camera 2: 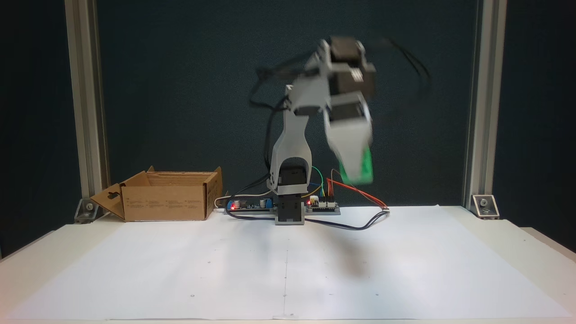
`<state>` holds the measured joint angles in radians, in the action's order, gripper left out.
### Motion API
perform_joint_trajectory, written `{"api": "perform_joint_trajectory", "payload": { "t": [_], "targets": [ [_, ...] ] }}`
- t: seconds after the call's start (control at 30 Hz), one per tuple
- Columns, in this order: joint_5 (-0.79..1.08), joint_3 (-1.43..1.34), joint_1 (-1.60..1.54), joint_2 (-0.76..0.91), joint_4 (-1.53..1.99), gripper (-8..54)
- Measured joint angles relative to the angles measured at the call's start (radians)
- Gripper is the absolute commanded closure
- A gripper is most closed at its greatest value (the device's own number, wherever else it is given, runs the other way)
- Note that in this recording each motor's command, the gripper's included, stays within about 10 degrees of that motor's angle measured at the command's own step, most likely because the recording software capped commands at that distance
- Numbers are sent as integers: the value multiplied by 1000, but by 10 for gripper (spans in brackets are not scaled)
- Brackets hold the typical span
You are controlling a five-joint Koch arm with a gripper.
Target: Grasp a green dice and put it in the bin.
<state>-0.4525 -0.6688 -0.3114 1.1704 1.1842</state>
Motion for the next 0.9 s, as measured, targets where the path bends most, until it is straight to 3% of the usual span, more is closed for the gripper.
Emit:
{"api": "perform_joint_trajectory", "payload": {
  "t": [0.23,0.37,0.9],
  "targets": [
    [14,-408,206,255,-74,338],
    [123,-560,414,371,-158,338],
    [627,-569,1468,456,-181,338]
  ]
}}
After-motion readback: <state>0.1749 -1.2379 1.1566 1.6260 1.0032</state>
